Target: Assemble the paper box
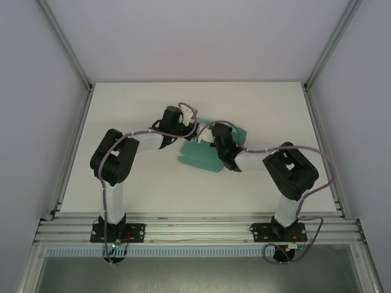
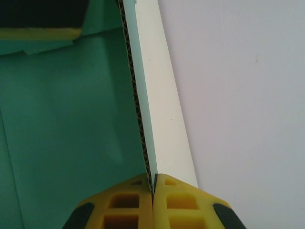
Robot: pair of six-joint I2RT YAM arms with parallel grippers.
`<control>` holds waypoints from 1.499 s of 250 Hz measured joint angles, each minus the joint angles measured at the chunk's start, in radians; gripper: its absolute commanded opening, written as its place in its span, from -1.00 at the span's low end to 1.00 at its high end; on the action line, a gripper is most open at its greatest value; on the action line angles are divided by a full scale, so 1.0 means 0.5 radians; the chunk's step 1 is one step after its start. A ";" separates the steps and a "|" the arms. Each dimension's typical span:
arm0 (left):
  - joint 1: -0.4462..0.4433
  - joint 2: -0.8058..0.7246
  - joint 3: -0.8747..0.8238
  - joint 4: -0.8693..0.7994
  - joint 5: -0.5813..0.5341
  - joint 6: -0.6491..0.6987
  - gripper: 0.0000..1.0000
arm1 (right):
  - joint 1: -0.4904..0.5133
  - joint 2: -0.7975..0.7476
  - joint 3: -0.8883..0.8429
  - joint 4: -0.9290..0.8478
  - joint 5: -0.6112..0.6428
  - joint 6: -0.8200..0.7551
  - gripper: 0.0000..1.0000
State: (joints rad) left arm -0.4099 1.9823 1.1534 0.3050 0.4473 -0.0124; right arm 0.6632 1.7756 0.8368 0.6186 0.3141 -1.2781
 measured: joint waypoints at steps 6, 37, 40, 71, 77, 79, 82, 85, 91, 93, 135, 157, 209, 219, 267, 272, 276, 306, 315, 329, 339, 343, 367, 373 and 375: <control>-0.013 -0.005 -0.008 0.009 -0.048 -0.002 -0.78 | 0.000 -0.012 0.000 -0.023 -0.008 0.035 -0.72; -0.063 -0.048 -0.100 0.100 -0.262 0.028 -1.00 | 0.024 -0.129 0.002 -0.218 -0.102 0.259 -0.15; -0.069 -0.053 -0.110 0.108 -0.275 0.033 -1.00 | 0.027 -0.141 0.002 -0.235 -0.105 0.275 -0.11; -0.098 -0.090 -0.200 0.199 -0.356 0.040 -1.00 | 0.031 -0.329 0.011 -0.518 -0.224 0.536 0.26; -0.105 -0.092 -0.212 0.214 -0.370 0.043 -1.00 | 0.027 -0.375 0.018 -0.587 -0.259 0.575 0.27; -0.107 -0.094 -0.217 0.220 -0.374 0.044 -1.00 | 0.026 -0.391 0.021 -0.612 -0.274 0.606 0.27; -0.111 -0.095 -0.223 0.230 -0.381 0.047 -1.00 | 0.022 -0.409 0.026 -0.643 -0.288 0.618 0.27; -0.112 -0.095 -0.227 0.237 -0.388 0.051 -1.00 | 0.019 -0.436 0.034 -0.686 -0.316 0.644 0.28; -0.121 -0.097 -0.235 0.251 -0.394 0.060 -1.00 | 0.011 -0.484 0.051 -0.762 -0.366 0.700 0.34; -0.123 -0.097 -0.237 0.256 -0.398 0.064 -1.00 | 0.010 -0.499 0.057 -0.784 -0.380 0.714 0.38; -0.178 -0.121 -0.343 0.401 -0.435 0.096 -1.00 | -0.146 -0.727 0.253 -1.164 -0.758 1.252 0.57; -0.204 -0.139 -0.412 0.495 -0.420 0.095 -1.00 | -0.303 -0.735 0.406 -1.296 -0.902 1.572 0.57; -0.254 -0.159 -0.517 0.638 -0.372 0.072 -1.00 | -0.509 -0.455 0.814 -1.660 -1.218 1.971 0.39; -0.254 -0.159 -0.525 0.654 -0.369 0.064 -1.00 | -0.507 -0.381 0.846 -1.710 -1.286 1.999 0.38; -0.256 -0.159 -0.546 0.687 -0.367 0.056 -0.98 | -0.484 -0.103 0.867 -1.861 -1.505 2.034 0.36; -0.256 -0.159 -0.546 0.687 -0.366 0.056 -0.98 | -0.484 -0.086 0.867 -1.867 -1.517 2.034 0.35; -0.256 -0.159 -0.547 0.688 -0.367 0.056 -0.98 | -0.484 -0.069 0.867 -1.873 -1.530 2.034 0.35; -0.259 -0.159 -0.548 0.688 -0.378 0.059 -0.95 | -0.486 -0.014 0.906 -1.923 -1.585 2.027 0.30; -0.259 -0.159 -0.548 0.688 -0.379 0.059 -0.88 | -0.480 0.002 0.933 -1.942 -1.585 2.023 0.29; -0.260 -0.159 -0.548 0.687 -0.389 0.059 -0.81 | -0.469 0.037 0.970 -1.965 -1.587 2.018 0.27; -0.258 -0.159 -0.547 0.687 -0.396 0.060 -0.78 | -0.468 0.050 0.983 -1.975 -1.587 2.016 0.27; -0.257 -0.159 -0.547 0.687 -0.399 0.059 -0.78 | -0.468 0.051 0.984 -1.973 -1.587 2.017 0.26; -0.256 -0.155 -0.540 0.686 -0.418 0.056 -0.74 | -0.468 0.056 0.981 -1.966 -1.587 2.017 0.26; -0.256 -0.153 -0.537 0.685 -0.428 0.057 -0.61 | -0.468 0.056 0.977 -1.956 -1.587 2.017 0.25; -0.256 -0.153 -0.536 0.684 -0.433 0.054 -0.56 | -0.468 0.056 0.974 -1.952 -1.587 2.017 0.25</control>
State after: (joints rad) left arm -0.5381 1.9060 0.8856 0.6468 0.2310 0.0147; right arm 0.4294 1.8038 1.3235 -0.3573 -0.4793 -0.2695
